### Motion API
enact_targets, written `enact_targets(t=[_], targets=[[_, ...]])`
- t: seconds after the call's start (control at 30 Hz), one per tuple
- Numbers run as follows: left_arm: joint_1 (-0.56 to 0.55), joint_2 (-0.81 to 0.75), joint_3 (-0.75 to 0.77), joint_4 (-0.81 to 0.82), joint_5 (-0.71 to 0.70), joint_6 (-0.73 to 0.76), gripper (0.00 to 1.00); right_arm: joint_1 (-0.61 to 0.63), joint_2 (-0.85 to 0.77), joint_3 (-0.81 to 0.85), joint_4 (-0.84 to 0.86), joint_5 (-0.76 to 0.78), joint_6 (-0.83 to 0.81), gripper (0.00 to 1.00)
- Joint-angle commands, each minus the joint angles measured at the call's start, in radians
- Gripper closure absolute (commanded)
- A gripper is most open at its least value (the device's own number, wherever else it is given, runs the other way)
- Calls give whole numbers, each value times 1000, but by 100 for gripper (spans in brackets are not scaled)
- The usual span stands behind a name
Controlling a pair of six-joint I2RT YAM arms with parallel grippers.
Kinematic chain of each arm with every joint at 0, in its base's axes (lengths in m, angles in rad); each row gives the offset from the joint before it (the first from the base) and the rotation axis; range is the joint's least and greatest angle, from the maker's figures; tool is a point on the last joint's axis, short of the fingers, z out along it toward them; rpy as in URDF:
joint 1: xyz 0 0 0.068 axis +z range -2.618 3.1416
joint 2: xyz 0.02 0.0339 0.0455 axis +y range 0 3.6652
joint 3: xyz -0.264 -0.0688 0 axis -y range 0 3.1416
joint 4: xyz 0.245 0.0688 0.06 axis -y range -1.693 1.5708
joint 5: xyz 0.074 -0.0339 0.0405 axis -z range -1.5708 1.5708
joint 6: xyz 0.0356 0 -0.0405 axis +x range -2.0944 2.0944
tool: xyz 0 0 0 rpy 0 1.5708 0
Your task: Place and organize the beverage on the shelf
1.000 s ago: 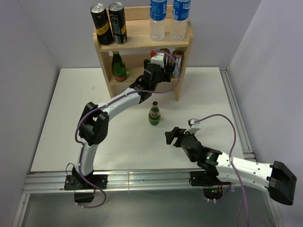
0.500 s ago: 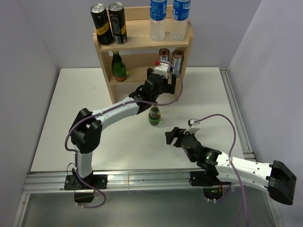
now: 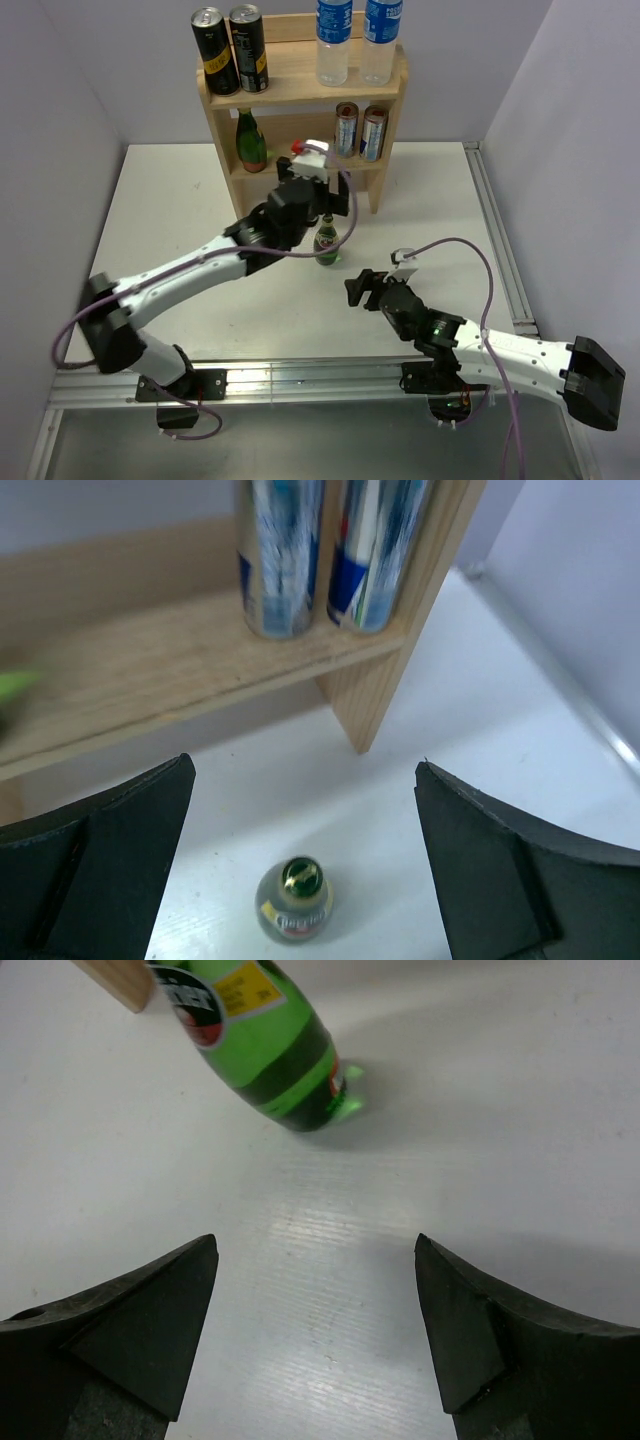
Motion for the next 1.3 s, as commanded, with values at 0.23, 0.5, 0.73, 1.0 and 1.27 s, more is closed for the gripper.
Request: enact_targets(t=[0.23,0.5,0.73,1.0,1.27], targets=[[-25,-459,-457,-69,-120,-239,1,14,260,285,140,-73,-226,10],[-28,-493,-793,72,-82,-414,1,-36,584,462,183,-122,-239,10],[-31,-524,-951,184,-84,-452,1,-42,683,491,213,-85,-231,10],[-31,-441,-1046,340,-61,-497,1,-50,801,525,300,-18,-260,10],[-31,-384,-1089,428,-50,-497,1,-91,866,517,417,22,-282,11]])
